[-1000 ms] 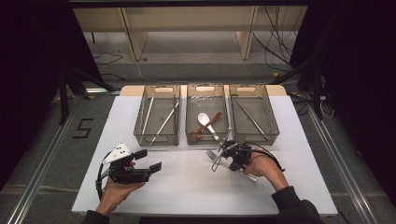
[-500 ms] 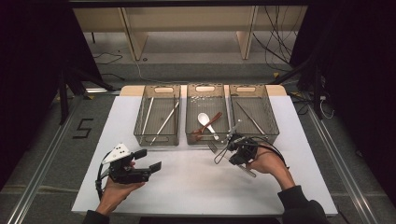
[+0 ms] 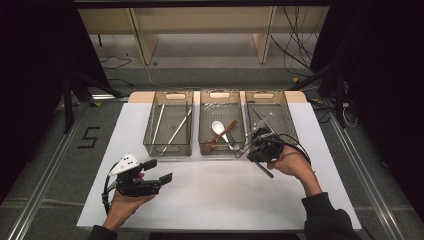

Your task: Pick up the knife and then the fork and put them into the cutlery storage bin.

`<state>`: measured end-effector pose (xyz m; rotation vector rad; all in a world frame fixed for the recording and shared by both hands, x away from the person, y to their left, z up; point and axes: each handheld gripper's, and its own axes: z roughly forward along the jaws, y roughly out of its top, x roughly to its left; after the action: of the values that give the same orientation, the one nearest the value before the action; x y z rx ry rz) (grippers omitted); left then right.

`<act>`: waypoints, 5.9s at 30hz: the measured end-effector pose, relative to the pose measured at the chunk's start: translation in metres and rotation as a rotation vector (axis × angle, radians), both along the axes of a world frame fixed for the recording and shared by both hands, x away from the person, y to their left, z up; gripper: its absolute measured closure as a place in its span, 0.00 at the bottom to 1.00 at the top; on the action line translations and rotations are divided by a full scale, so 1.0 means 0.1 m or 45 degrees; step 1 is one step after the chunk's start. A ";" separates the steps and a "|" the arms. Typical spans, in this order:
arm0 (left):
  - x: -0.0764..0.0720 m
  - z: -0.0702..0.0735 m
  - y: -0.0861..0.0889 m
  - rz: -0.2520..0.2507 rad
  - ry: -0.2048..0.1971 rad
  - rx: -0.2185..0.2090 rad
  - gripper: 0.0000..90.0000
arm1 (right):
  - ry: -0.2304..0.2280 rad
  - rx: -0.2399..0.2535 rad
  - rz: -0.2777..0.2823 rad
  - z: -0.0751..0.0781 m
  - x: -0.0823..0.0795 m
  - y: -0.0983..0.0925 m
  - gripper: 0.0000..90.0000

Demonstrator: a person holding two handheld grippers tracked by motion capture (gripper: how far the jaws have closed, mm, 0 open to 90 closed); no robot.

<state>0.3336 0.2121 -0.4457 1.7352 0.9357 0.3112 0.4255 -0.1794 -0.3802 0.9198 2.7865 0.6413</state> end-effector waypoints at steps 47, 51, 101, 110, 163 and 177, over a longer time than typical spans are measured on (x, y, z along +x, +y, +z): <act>0.00 0.00 0.02 0.010 -0.015 -0.011 0.19 | -0.167 0.123 -0.470 0.24 0.93 -0.60 0.94; 0.00 0.01 0.02 0.009 -0.014 -0.011 0.19 | -0.173 0.101 -0.490 0.20 0.97 -0.62 0.94; -0.01 0.01 0.02 0.008 -0.020 -0.011 0.19 | -0.137 0.051 -0.541 -0.24 0.97 -0.82 0.85; -0.01 0.01 0.02 0.011 -0.020 -0.011 0.19 | -0.149 0.136 -0.513 -0.14 0.86 -0.76 0.66; 0.01 0.00 0.00 0.009 -0.006 -0.013 0.18 | -0.316 0.647 -0.350 -0.25 -0.33 -0.27 0.29; 0.02 0.01 -0.04 -0.001 -0.002 -0.011 0.18 | -0.346 0.704 -0.335 -0.34 -0.49 -0.32 0.28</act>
<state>0.3360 0.2081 -0.4448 1.7271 0.9343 0.3072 0.3764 -0.2113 -0.4141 1.1553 2.2263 1.4039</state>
